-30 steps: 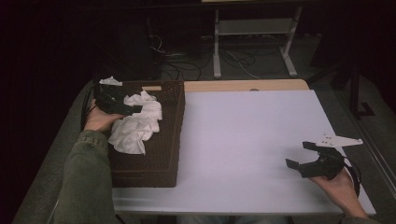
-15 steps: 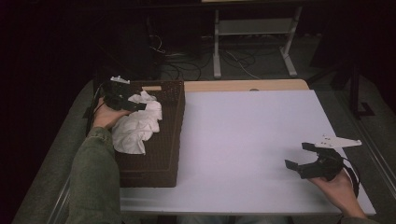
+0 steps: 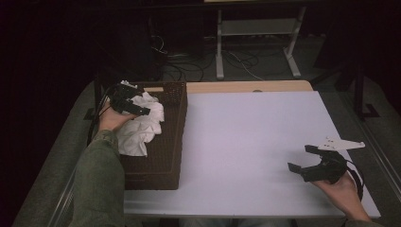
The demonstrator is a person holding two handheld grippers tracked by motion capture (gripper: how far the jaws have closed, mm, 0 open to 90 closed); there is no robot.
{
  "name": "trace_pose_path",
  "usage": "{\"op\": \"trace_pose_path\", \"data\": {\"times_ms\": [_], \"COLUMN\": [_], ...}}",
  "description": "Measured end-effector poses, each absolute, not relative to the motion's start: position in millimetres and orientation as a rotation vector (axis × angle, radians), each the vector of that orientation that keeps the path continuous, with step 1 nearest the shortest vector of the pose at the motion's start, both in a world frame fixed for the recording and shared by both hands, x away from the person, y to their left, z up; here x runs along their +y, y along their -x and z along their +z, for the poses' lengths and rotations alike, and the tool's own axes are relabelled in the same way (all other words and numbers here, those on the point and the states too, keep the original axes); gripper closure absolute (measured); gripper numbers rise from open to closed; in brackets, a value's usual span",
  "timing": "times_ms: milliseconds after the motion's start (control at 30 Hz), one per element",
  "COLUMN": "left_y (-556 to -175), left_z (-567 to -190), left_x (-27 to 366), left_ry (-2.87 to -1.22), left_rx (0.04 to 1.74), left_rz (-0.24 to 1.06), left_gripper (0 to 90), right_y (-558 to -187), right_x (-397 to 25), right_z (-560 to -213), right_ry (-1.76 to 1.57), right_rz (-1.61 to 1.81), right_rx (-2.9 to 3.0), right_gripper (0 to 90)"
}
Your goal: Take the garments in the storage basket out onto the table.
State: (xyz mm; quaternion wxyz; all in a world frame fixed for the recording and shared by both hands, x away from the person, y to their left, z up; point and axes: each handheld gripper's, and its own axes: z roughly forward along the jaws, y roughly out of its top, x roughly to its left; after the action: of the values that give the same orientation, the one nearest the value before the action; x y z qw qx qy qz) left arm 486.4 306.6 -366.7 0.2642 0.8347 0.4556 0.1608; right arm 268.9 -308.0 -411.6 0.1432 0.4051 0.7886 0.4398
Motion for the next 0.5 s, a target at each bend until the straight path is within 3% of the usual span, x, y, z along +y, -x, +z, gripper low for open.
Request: {"op": "trace_pose_path", "data": {"times_ms": [167,267,500], "left_y": [-487.0,-489.6,-492.0], "left_z": [-372.8,-383.0,-392.3], "left_x": [302.4,301.2,301.6], "left_ry": [-2.301,-2.316,-2.348], "left_rx": [1.239,1.271,1.313], "left_rz": [0.426,0.343,0.348], "left_gripper": [12.0,11.7,13.9], "right_y": [-268.8,-269.2,-268.9], "right_x": [-306.9,-306.4,-305.4], "right_z": [-412.0,-412.6,-413.4], "right_ry": [-1.173,-1.170,-1.172], "right_rz": [1.263,1.259,1.249], "right_rx": [2.284,2.289,2.298], "right_gripper": [0.0,0.0,0.0]}}
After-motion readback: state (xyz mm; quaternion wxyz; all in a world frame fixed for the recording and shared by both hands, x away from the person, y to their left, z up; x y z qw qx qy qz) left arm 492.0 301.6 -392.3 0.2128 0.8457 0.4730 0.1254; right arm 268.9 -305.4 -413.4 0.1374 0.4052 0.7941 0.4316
